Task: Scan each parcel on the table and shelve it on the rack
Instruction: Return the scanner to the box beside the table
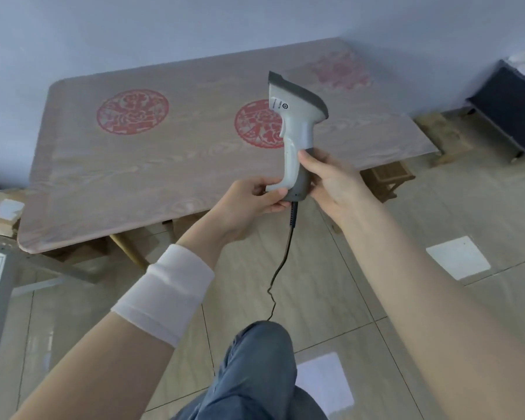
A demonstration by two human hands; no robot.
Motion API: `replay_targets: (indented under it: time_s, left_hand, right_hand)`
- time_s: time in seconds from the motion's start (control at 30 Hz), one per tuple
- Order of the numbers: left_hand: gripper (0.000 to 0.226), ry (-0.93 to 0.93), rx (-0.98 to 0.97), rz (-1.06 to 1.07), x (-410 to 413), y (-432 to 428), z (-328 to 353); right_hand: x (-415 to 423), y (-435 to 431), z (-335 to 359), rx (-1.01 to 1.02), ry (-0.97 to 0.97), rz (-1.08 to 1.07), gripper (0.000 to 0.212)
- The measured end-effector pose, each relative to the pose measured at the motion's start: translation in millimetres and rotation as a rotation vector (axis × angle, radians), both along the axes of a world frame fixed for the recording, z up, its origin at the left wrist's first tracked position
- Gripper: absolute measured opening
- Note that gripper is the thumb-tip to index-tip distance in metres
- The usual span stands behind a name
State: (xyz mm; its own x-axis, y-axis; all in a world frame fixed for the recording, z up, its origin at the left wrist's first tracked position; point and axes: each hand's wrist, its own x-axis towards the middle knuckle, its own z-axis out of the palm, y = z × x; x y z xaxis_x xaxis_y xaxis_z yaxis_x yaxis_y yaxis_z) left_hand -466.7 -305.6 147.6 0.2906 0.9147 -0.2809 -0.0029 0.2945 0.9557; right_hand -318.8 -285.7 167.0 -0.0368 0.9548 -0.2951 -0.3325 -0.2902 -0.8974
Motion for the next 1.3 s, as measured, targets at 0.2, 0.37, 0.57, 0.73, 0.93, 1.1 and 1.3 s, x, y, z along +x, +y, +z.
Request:
replay_targets:
  time_s: [0.2,0.37,0.57,0.73,0.93,1.1,1.3]
  left_hand:
    - [0.023,-0.029,0.011,-0.071,50,32,-12]
    - [0.022,-0.009,0.058,-0.16,101,60,-14]
    - [0.025,-0.036,0.054,-0.241,168,98,-21]
    - [0.016,-0.084,0.023,-0.256,237,154,-28]
    - [0.013,-0.124,-0.048,-0.259,318,215,-38]
    - [0.018,-0.078,-0.088,-0.321,395,257,-38]
    - [0.019,-0.05,-0.105,-0.354,493,304,-48]
  right_hand:
    - [53,22,-6,0.01,-0.045,-0.06,0.01]
    - [107,41,-7,0.007,-0.07,-0.113,0.01]
    - [174,68,-11,-0.018,-0.077,-0.175,0.009]
    - [241,122,-13,-0.069,-0.124,-0.217,0.006]
    - [319,180,-13,-0.132,-0.165,-0.26,0.006]
    - [395,213,-14,-0.171,-0.144,-0.342,0.024]
    - [494,258,-27,-0.171,-0.152,-0.323,0.009]
